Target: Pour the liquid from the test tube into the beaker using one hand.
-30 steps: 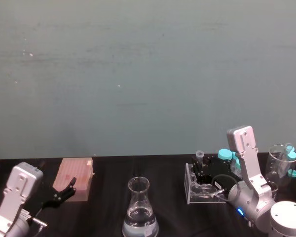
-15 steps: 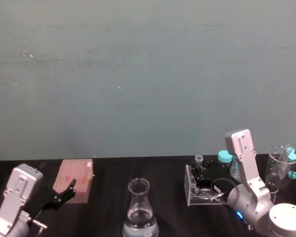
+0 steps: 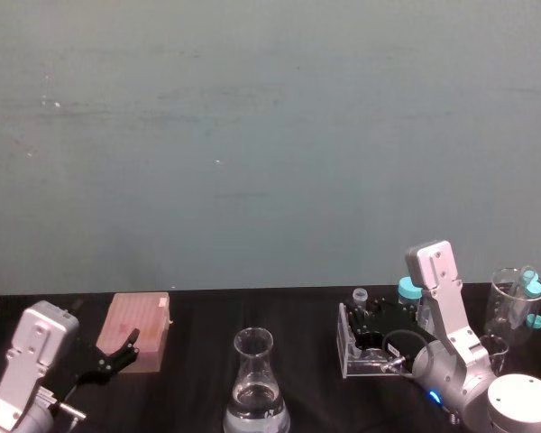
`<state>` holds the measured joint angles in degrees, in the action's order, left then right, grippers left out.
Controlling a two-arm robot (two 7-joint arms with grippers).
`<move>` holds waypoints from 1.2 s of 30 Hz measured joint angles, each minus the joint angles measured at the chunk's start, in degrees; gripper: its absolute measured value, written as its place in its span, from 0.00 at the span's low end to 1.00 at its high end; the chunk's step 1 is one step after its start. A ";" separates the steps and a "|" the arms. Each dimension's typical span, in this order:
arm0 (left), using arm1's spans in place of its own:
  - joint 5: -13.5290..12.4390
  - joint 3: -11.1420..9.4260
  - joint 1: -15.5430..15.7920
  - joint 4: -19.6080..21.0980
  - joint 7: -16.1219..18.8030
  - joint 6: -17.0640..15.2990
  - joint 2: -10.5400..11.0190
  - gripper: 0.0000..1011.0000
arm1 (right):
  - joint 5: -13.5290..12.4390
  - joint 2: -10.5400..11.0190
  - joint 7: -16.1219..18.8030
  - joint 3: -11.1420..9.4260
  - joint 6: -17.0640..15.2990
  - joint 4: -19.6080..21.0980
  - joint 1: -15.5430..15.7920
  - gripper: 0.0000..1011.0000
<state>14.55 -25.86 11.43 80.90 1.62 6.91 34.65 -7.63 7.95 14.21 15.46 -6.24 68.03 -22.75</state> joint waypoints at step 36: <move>0.00 0.00 0.00 0.00 0.00 0.00 0.00 0.99 | 0.03 0.00 0.01 -0.06 0.14 0.10 0.05 0.95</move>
<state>14.54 -25.86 11.43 80.90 1.62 6.91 34.65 -7.60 7.95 14.22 15.39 -6.10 68.12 -22.70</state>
